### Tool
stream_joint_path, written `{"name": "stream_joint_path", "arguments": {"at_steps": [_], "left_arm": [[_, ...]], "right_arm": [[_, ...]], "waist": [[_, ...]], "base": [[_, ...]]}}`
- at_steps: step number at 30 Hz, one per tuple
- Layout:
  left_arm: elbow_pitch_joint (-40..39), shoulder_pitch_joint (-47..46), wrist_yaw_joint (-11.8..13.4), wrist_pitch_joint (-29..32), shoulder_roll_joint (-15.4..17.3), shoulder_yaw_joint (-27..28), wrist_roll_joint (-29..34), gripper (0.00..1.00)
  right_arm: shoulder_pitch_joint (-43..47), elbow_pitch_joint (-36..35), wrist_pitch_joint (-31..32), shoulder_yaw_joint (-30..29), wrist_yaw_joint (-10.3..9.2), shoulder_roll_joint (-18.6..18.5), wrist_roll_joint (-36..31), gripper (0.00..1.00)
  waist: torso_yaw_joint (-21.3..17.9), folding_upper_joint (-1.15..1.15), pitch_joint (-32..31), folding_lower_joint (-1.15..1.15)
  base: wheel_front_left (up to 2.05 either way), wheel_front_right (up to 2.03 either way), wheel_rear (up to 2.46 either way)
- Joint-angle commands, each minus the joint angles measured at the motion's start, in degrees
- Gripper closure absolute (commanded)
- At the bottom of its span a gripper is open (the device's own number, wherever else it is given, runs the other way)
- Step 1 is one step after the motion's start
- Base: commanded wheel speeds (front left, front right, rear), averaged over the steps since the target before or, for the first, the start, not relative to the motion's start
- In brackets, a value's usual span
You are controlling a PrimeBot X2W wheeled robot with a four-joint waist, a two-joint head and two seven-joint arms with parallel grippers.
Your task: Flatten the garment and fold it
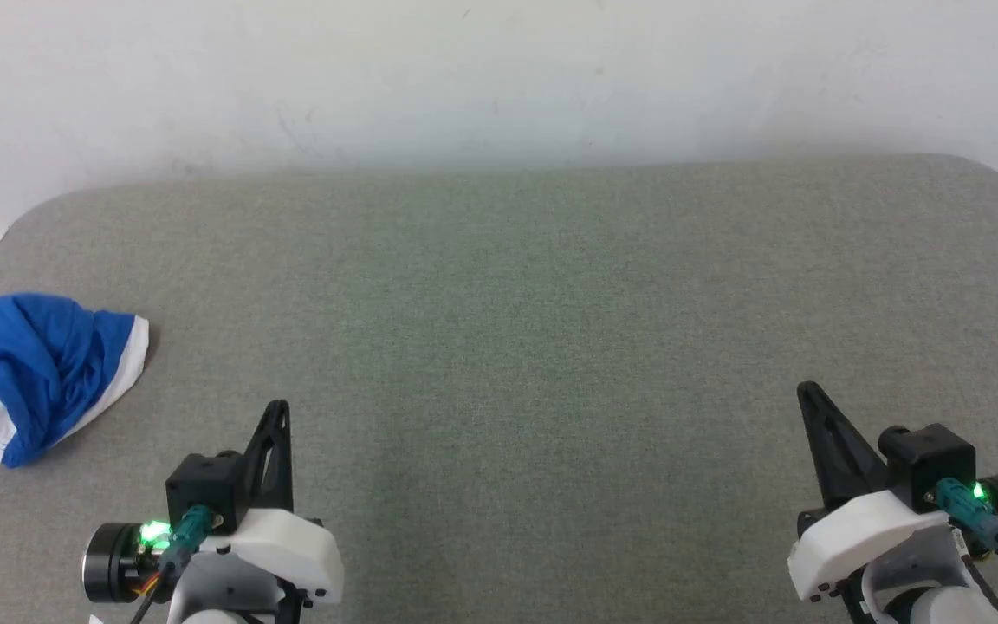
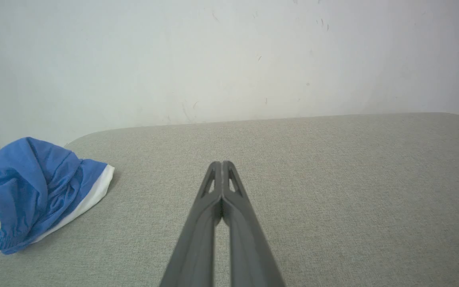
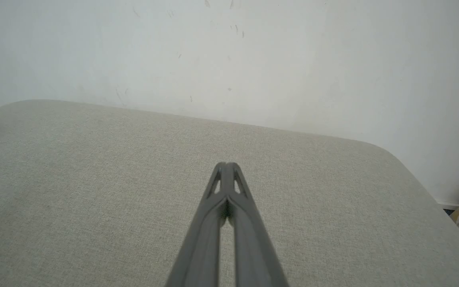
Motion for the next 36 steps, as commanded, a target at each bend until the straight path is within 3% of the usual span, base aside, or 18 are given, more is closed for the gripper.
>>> {"name": "stream_joint_path", "arguments": {"at_steps": [1, 2, 3, 36], "left_arm": [[0.1, -0.7, -0.4, 0.0, -0.2, 0.2, 0.4, 1.0], [0.1, -0.7, -0.4, 0.0, -0.2, 0.2, 0.4, 1.0], [0.0, 0.0, 0.0, 0.0, 0.0, 0.0, 0.0, 0.0], [0.0, -0.9, 0.6, -1.5, 0.3, 0.7, -1.6, 0.0]], "right_arm": [[-0.8, 0.1, -0.4, -0.1, -0.11, 0.2, -0.4, 1.0], [-0.8, 0.1, -0.4, -0.1, -0.11, 0.2, -0.4, 1.0], [0.0, 0.0, 0.0, 0.0, 0.0, 0.0, 0.0, 0.0], [0.2, -2.0, 1.1, 0.3, -0.02, 0.0, 1.4, 0.0]], "waist": [[0.0, 0.0, 0.0, 0.0], [0.0, 0.0, 0.0, 0.0], [0.0, 0.0, 0.0, 0.0], [2.3, 0.0, -0.7, 0.0]], "base": [[0.0, 0.0, 0.0], [0.0, 0.0, 0.0], [0.0, 0.0, 0.0], [0.0, 0.0, 0.0]]}}
